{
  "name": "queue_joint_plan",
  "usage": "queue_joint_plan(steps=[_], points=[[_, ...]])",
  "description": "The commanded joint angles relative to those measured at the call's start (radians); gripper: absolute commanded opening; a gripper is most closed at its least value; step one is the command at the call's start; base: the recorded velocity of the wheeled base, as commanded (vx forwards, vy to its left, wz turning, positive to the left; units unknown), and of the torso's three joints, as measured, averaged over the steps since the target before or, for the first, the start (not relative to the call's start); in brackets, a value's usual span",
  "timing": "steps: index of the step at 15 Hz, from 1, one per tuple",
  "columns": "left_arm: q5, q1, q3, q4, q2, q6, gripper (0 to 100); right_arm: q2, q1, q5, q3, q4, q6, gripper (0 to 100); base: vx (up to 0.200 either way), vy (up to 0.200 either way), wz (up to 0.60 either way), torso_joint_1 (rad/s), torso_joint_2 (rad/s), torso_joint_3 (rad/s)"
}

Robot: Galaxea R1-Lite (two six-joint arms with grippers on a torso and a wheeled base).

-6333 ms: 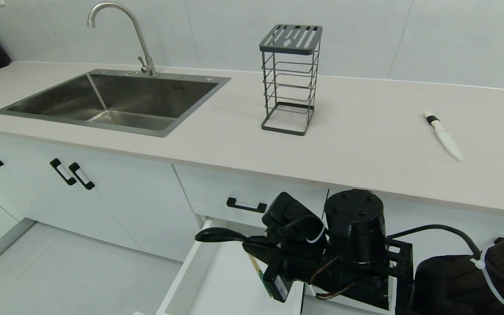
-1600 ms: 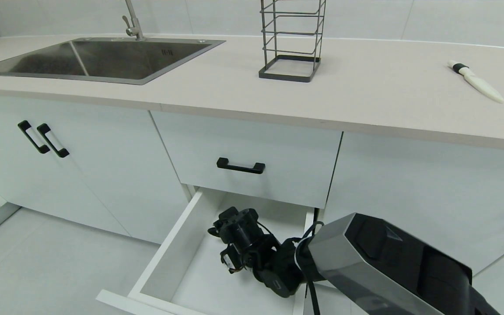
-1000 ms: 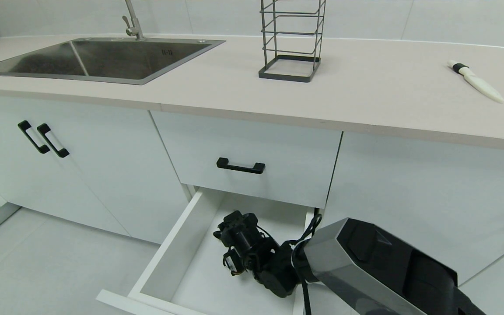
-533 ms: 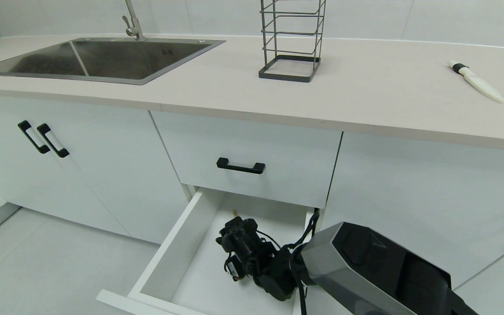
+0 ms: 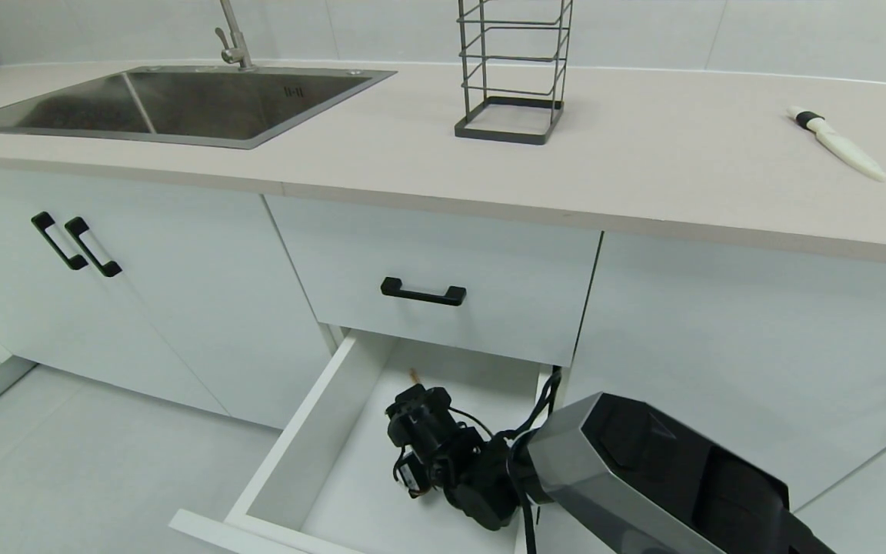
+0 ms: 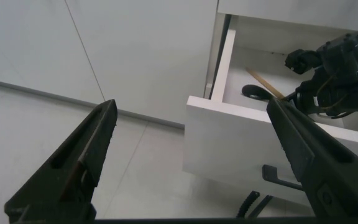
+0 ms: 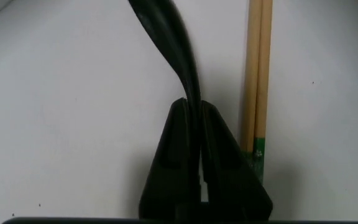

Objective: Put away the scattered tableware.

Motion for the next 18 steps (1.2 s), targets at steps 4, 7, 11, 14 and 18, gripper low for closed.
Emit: queue_joint_plan(steps=[4,7,11,14,18], points=[[0.001,0.001,0.000,0.000,0.000,-0.001,100,-0.122,0.068,-0.004,0.006,0.021,0.013,100,0.000,0.000,0.00,0.000,0.00,0.000],[0.001,0.001,0.000,0.000,0.000,-0.001,100,-0.284,0.134,-0.004,0.097,0.020,0.013,100,0.000,0.000,0.00,0.000,0.00,0.000],[0.001,0.001,0.000,0.000,0.000,-0.001,100,-0.525,0.160,-0.017,0.308,-0.002,0.006,100,0.000,0.000,0.00,0.000,0.00,0.000],[0.001,0.001,0.000,0.000,0.000,-0.001,100,-0.700,0.210,-0.023,0.591,-0.132,-0.001,100,0.000,0.000,0.00,0.000,0.00,0.000],[0.001,0.001,0.000,0.000,0.000,-0.001,100,-0.889,0.180,0.028,1.081,-0.537,-0.222,100,0.000,0.000,0.00,0.000,0.00,0.000]])
